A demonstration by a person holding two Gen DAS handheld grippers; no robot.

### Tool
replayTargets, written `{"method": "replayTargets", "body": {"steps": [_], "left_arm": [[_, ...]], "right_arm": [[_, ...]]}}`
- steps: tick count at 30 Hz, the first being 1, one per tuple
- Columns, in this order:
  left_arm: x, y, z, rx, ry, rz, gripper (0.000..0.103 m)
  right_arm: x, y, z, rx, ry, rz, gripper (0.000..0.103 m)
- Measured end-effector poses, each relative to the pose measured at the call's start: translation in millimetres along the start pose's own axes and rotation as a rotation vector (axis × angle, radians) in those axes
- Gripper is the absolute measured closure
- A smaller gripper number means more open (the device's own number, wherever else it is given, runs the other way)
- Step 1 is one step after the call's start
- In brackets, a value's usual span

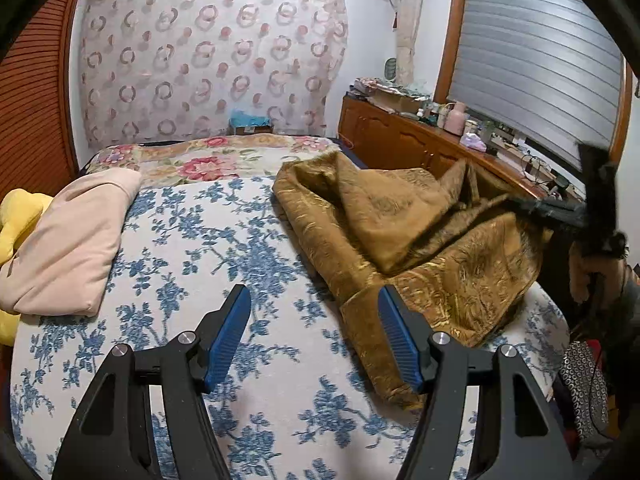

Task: Fold small clothes

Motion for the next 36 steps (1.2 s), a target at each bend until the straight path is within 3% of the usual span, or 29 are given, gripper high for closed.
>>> {"method": "replayTargets", "body": {"steps": [7, 11, 15, 20, 27, 32, 36], "left_arm": [[-8, 0, 3, -0.003, -0.018, -0.013, 0.036], [-10, -2, 3, 0.0, -0.02, -0.011, 0.036], [-9, -4, 3, 0.005, -0.018, -0.013, 0.036], [-11, -6, 3, 0.005, -0.017, -0.015, 0.036], [-11, -7, 0, 0.008, -0.012, -0.012, 0.036], [-8, -6, -3, 0.009, -0.004, -0.011, 0.036], [-6, -5, -6, 0.009, 0.001, -0.016, 0.036]], "right_arm": [[-23, -16, -43, 0.13, -0.049, -0.096, 0.096], [-7, -10, -47, 0.142, -0.005, -0.142, 0.08], [14, 9, -35, 0.097, 0.036, -0.146, 0.052], [47, 17, -19, 0.06, 0.068, -0.084, 0.049], [112, -18, -21, 0.113, 0.187, 0.048, 0.049], [135, -55, -23, 0.196, 0.204, 0.13, 0.049], [126, -66, -35, 0.268, 0.235, 0.169, 0.049]]}}
Point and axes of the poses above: each gripper's, at about its wrist camera, not at the fingertips, and y roughly against the way its jaws point, x to its left, z to its top, the point moved 5 cm from there along -y, roughly the way its jaws point, and after that the axes turned 14 degrees about -y, right-handed, at the moved point
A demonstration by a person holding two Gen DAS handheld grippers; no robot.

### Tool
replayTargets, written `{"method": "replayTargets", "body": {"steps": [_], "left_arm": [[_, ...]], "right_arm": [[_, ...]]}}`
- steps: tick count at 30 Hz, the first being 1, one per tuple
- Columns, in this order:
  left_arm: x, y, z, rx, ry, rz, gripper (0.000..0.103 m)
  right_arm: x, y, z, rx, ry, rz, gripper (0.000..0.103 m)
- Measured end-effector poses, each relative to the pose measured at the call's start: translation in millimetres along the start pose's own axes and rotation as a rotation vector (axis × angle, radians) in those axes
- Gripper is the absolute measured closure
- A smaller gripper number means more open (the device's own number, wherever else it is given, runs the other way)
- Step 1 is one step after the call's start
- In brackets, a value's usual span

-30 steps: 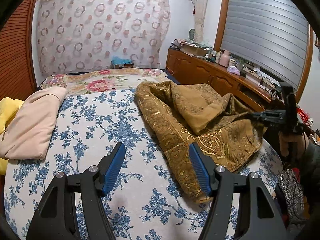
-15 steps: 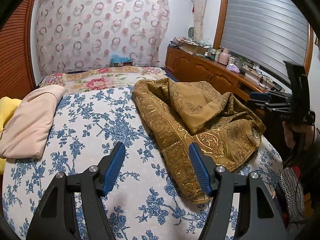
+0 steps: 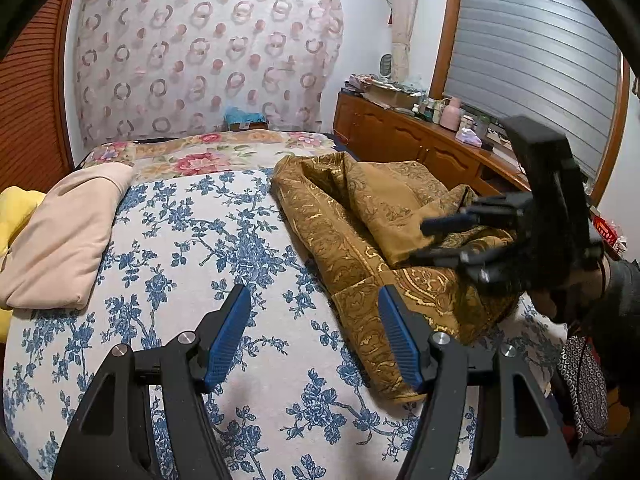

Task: Fold small clothes

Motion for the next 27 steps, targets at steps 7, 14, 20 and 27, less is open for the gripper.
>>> {"method": "replayTargets", "body": {"steps": [7, 14, 20, 27], "left_arm": [[0, -1, -2, 0.005, 0.011, -0.007, 0.036], [-2, -1, -3, 0.006, 0.008, -0.008, 0.036], [-2, -3, -5, 0.013, 0.009, -0.011, 0.036], [-6, -7, -7, 0.025, 0.007, -0.023, 0.036]], "right_arm": [[3, -17, -7, 0.056, 0.068, -0.027, 0.048], [2, -27, 10, 0.016, 0.087, -0.104, 0.046], [-10, -29, 24, 0.024, 0.086, -0.041, 0.097], [-77, 9, 88, -0.119, -0.007, -0.165, 0.099]]}}
Point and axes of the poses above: each gripper's, at about its wrist camera, not at the fingertips, and y roughly against the way its jaws point, x to its left, z to its top, the point moved 5 cm from there along -y, roughly the way its jaws point, and after that the axes turned 14 degrees about -y, right-handed, at the moved point
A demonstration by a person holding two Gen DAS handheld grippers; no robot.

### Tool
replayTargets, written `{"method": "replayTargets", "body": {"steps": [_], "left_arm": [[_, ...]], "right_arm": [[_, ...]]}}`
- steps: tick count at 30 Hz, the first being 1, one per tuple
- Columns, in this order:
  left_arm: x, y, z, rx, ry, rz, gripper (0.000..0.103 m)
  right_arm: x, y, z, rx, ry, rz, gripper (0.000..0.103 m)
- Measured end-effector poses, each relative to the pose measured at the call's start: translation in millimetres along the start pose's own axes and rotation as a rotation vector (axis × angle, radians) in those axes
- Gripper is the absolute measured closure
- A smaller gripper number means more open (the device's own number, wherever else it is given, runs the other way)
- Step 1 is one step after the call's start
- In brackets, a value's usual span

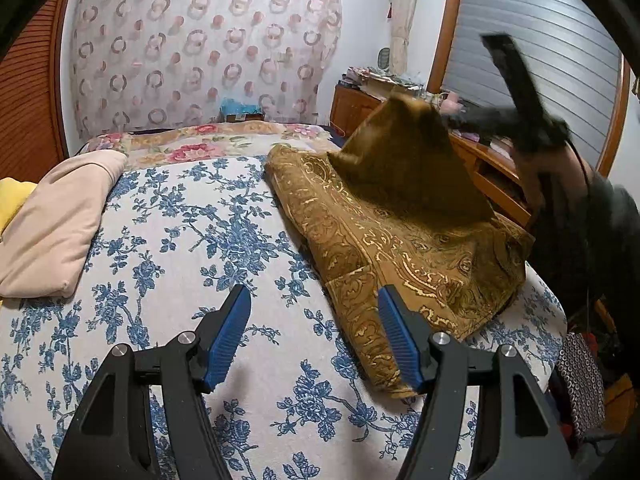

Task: Fold small clothes

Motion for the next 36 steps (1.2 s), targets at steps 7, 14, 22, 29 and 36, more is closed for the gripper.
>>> {"method": "replayTargets", "body": {"steps": [7, 14, 22, 29, 36], "left_arm": [[-1, -5, -2, 0.016, -0.003, -0.008, 0.036], [-7, -9, -4, 0.032, -0.008, -0.022, 0.036], [-24, -11, -5, 0.036, -0.023, -0.078, 0.036], [-38, -15, -12, 0.077, -0.037, -0.138, 0.048], [-50, -13, -20, 0.127, -0.072, -0.157, 0.057]], "right_arm": [[-102, -42, 25, 0.002, -0.239, -0.263, 0.099], [-114, -72, 5, 0.09, -0.273, -0.373, 0.066], [-92, -33, -26, 0.09, -0.247, -0.251, 0.059], [-83, 30, -101, 0.095, -0.264, -0.159, 0.059], [-88, 56, -127, 0.087, -0.276, -0.171, 0.059]]}}
Point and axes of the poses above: each gripper's, at about its wrist camera, not at the fingertips, and y roughly against the way its jaws point, x to its left, z to its top, the point moved 5 cm from there along -y, roughly the way its jaws point, and after that the axes turned 14 degrees about -y, right-handed, at the moved point
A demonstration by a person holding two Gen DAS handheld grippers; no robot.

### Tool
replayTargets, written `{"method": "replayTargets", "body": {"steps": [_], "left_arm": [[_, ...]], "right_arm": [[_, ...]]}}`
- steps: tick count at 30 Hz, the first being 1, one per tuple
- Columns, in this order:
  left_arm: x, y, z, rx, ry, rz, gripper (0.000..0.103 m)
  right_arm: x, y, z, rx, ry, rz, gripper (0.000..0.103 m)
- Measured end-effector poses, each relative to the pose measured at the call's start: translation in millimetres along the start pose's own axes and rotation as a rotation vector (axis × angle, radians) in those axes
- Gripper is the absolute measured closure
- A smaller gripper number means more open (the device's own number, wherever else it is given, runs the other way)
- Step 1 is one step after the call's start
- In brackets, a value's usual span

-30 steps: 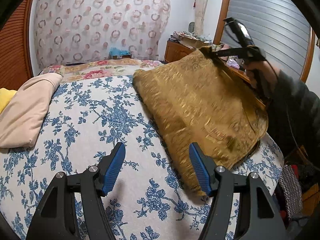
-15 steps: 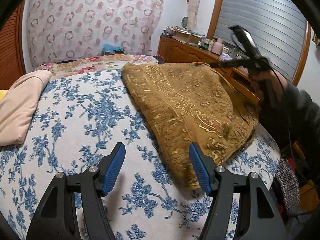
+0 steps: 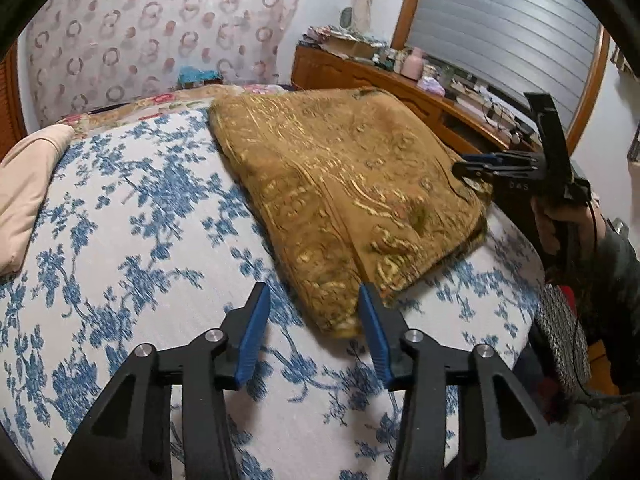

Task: Fold small clothes

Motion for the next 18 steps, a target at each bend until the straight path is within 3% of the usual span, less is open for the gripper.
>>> {"method": "replayTargets", "body": {"steps": [6, 11, 18], "left_arm": [[-5, -6, -3, 0.035, -0.022, -0.004, 0.066], [-6, -8, 3, 0.019, -0.029, -0.007, 0.09], [-23, 18, 9, -0.04, -0.074, 0.012, 0.096]], "right_arm": [[2, -3, -5, 0.004, -0.017, -0.009, 0.059], [7, -4, -10, 0.011, -0.04, 0.0, 0.059], [12, -9, -14, 0.005, -0.07, 0.018, 0.058]]}}
Point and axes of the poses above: each gripper's, at about its wrist camera, not at the fingertips, and y roughly against the way its jaws point, x to its left, z to its top, the point moved 5 cm from there along -y, roughly the way its jaws point, and after that the axes turned 14 degrees about -y, right-handed, at the moved point
